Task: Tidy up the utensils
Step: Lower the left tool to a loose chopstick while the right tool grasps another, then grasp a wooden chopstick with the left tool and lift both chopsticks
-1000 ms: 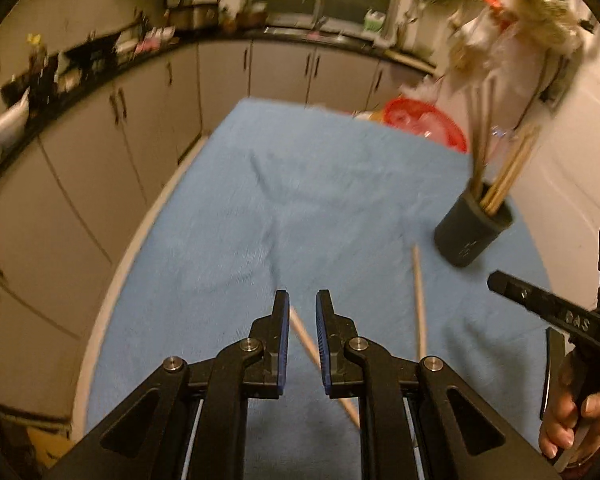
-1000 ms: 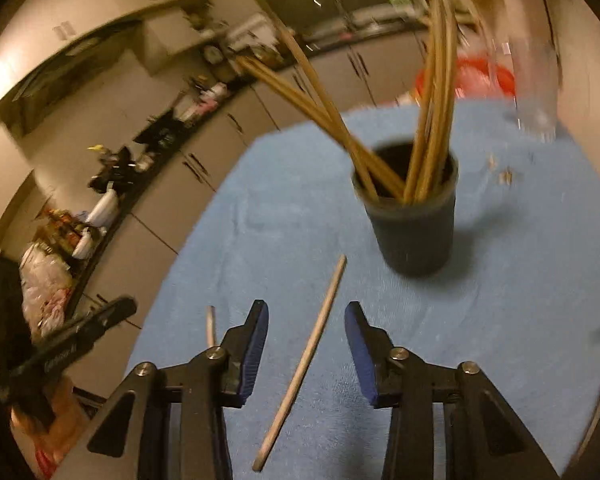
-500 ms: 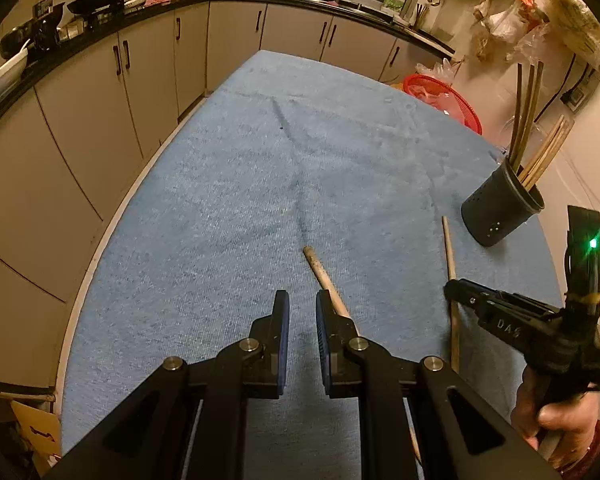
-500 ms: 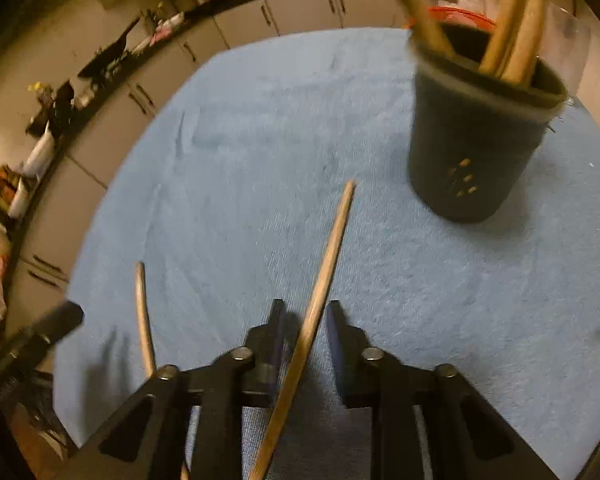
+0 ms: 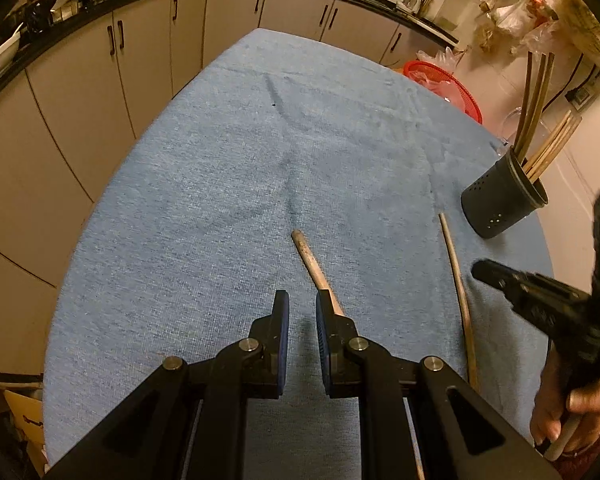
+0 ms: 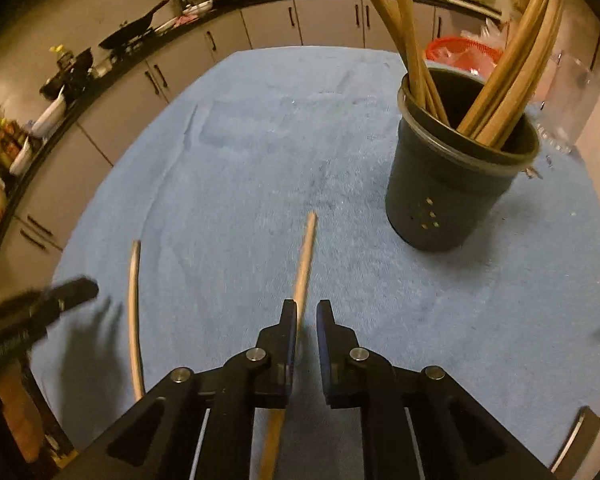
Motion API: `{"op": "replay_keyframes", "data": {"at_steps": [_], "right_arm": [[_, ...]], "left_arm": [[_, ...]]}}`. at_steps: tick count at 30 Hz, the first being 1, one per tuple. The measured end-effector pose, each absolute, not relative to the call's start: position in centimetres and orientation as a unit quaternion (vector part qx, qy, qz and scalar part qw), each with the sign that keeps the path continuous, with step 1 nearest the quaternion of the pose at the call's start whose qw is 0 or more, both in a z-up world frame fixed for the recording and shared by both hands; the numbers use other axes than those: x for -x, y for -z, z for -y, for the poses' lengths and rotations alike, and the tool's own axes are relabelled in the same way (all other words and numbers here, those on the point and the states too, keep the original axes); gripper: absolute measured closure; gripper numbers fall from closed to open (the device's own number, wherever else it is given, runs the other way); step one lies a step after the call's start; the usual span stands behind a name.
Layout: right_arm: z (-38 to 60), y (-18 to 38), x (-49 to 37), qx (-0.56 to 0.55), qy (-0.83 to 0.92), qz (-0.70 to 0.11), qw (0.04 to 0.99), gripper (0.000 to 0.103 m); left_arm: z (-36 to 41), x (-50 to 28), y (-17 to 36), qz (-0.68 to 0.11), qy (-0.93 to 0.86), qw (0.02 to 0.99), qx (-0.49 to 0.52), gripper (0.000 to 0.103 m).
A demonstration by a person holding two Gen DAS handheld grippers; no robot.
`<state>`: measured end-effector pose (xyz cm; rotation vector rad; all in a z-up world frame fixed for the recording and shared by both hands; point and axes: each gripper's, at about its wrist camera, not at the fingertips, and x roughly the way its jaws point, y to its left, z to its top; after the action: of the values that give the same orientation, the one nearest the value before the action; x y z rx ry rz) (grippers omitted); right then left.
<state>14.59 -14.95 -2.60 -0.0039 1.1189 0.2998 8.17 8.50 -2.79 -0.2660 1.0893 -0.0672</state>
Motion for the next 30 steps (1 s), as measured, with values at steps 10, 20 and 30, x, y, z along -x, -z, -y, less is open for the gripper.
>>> {"op": "replay_keyframes", "data": {"at_steps": [10,20,30], "right_arm": [[13.1,4.8,-17.9,0.008,-0.117,-0.538,0.835,0.096],[15.0,1.4,-13.0,-0.066,-0.165,-0.478,0.860,0.097],[17.9,-0.6,-9.4,-0.100,-0.201,-0.445,0.867,0.097]], "left_arm": [[-9.5,-8.2,2.8,-0.526,0.028,0.840,0.135,0.090],[-8.3,-10.8,3.8,-0.565,0.025,0.810,0.158,0.090],[-4.6,-14.0,5.1,-0.582,-0.042,0.806,0.095,0.089]]}}
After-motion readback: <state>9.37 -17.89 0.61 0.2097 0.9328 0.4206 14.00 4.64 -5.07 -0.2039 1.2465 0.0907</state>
